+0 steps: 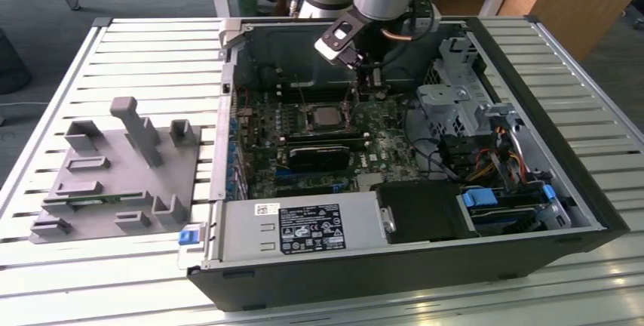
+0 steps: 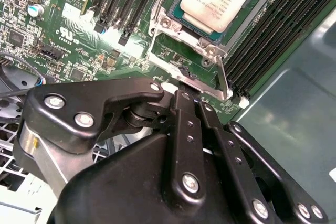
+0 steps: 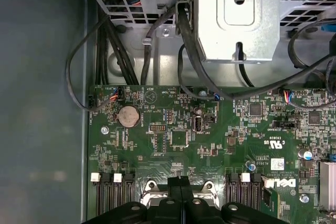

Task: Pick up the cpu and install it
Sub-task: 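Close the cpu cover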

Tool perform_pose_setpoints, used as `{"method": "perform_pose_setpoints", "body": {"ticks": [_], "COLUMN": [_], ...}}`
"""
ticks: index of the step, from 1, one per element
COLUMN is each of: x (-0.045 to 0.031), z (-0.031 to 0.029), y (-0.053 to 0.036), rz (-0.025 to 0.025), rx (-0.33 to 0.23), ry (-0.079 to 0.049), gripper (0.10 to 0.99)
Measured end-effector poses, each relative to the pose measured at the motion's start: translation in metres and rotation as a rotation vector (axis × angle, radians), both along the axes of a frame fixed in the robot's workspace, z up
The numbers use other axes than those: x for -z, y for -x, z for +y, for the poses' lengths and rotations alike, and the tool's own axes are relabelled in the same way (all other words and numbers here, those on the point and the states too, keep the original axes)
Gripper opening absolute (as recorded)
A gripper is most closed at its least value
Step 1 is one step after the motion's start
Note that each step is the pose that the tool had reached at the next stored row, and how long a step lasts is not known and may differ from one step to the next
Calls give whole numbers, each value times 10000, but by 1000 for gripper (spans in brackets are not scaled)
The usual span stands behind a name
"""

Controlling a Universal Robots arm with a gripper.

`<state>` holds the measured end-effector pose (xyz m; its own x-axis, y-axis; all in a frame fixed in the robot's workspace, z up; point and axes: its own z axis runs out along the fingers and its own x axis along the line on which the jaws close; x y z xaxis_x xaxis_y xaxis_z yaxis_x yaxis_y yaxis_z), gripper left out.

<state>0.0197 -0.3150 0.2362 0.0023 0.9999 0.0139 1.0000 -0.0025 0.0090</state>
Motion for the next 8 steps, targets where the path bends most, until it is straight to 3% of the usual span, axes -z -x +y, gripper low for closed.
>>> {"method": "perform_pose_setpoints", "body": {"ticks": [8], "x": [0], "z": [0], "y": [28], "rz": [0], "rx": [-1], "ry": [1], "gripper": [106]}}
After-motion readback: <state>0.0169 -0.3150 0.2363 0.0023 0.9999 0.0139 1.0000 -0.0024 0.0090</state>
